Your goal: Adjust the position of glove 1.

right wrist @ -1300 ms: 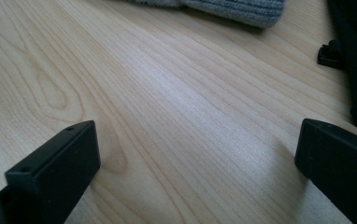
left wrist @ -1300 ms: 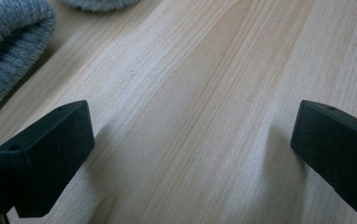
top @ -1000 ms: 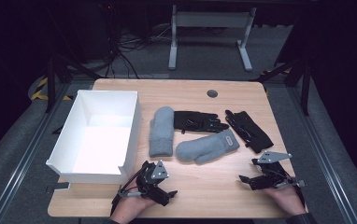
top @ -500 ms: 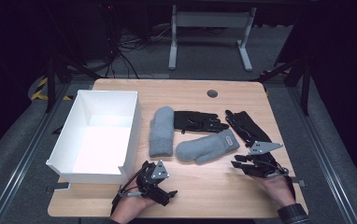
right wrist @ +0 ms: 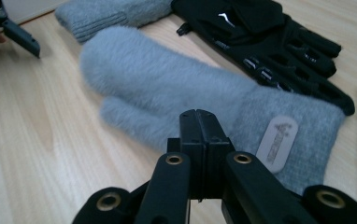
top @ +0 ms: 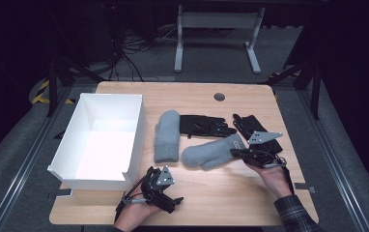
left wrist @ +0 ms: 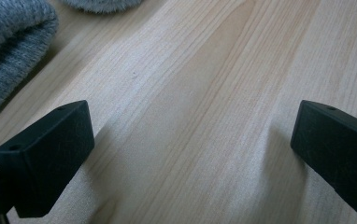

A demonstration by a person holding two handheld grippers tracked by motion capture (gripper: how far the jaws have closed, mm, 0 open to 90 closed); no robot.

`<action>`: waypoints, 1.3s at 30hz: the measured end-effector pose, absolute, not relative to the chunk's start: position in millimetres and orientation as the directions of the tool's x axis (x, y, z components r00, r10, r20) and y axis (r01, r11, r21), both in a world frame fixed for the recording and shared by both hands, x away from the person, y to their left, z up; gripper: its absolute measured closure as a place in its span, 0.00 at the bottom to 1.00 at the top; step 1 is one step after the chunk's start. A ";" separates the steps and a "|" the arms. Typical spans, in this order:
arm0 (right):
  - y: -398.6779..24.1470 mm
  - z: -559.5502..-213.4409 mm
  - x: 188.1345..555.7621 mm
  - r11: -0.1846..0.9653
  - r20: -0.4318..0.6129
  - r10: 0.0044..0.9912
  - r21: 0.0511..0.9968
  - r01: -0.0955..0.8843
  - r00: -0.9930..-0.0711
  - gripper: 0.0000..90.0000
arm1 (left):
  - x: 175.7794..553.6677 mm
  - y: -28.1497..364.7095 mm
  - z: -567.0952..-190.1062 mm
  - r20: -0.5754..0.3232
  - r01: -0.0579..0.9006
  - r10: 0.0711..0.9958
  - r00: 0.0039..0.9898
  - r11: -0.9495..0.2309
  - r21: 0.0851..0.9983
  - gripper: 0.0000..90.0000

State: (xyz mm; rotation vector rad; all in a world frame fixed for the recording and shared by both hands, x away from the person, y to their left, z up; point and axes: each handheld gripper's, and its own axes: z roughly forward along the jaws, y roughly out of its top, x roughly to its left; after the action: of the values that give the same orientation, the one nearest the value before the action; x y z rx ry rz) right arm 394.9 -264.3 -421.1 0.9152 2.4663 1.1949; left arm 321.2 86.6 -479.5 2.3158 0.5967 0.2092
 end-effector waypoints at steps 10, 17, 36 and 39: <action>-253.9 -426.5 426.3 0.475 0.027 0.649 0.767 0.432 -0.760 1.00 | 320.9 86.7 -479.5 -0.022 0.359 0.477 0.878 -0.629 0.689 0.00; -243.2 -445.7 436.3 0.542 0.011 0.641 0.702 0.463 -0.768 1.00 | 320.8 86.7 -479.5 -0.021 0.359 0.478 0.878 -0.629 0.689 0.00; -240.4 -443.6 399.9 0.603 0.019 0.585 0.659 0.450 -0.811 1.00 | 320.3 87.0 -479.4 -0.020 0.362 0.481 0.876 -0.629 0.688 0.00; -240.2 -442.9 393.7 0.611 0.018 0.576 0.654 0.445 -0.818 1.00 | 320.3 87.0 -479.4 -0.020 0.362 0.481 0.876 -0.629 0.688 0.00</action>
State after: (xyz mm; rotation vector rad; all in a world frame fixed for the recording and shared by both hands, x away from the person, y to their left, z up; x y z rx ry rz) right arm 393.7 -240.2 -442.9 0.8465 2.6419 0.9935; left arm 320.3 87.0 -479.4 2.3156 0.6041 0.2136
